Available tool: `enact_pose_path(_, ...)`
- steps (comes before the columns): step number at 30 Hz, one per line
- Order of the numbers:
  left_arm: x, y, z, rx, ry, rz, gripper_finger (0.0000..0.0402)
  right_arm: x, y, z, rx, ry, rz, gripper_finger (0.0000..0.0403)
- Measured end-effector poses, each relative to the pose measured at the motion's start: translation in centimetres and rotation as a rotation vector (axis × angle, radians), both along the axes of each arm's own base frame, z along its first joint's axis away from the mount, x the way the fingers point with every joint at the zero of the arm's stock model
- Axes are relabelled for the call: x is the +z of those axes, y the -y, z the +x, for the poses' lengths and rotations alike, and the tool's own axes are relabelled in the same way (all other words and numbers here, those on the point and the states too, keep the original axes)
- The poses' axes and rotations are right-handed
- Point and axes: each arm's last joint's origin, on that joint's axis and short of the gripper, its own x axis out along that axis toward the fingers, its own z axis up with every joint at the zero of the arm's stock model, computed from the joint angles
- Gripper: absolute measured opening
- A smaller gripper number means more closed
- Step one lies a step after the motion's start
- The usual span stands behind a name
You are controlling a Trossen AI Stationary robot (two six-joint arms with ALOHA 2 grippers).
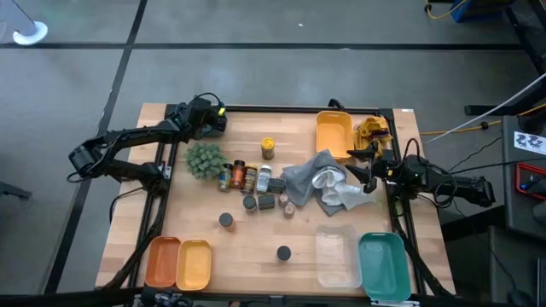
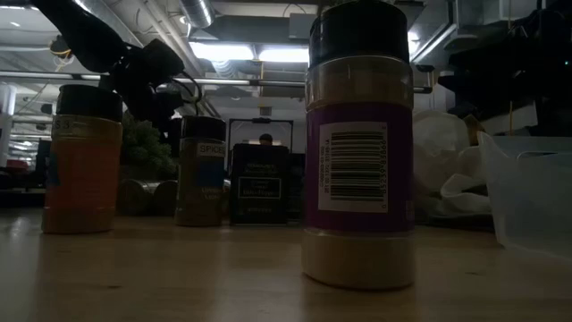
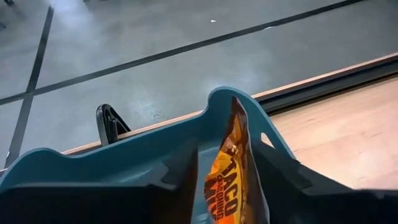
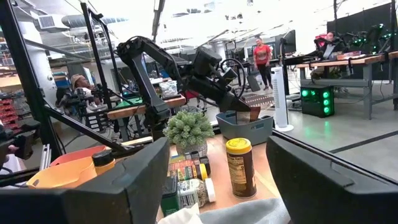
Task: Sort spices by type
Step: Put the orange seasoning pack into the dark blue bin, then put the yellow seasoning bottle into the top yellow bin
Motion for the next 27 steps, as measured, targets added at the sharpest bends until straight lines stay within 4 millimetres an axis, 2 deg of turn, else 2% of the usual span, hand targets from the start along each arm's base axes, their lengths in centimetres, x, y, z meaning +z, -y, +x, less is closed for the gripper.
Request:
enact_pose_path(8, 1.9, -0.1, 0.1, -0.001, 0.064, 0.059, 0.0177, 1.0, 0.0, -0.2, -0.001, 0.073, -0.007, 0.0269)
enact_pose_path(14, 3.9, 0.3, -0.2, -0.001, 0.123, 0.112, 0.0192, 2.9, 0.0, -0.3, -0.011, 0.085, -0.049, 0.0269)
enact_pose_path(20, 5.5, 1.0, -0.7, -0.054, 0.208, 0.142, 0.0196, 3.9, 0.2, 0.7, -0.070, 0.007, -0.064, 0.0269)
enact_pose_path(27, 6.5, 1.9, -0.9, -0.138, 0.266, 0.152, 0.0196, 5.5, 0.6, 3.1, -0.126, -0.139, -0.104, 0.0269)
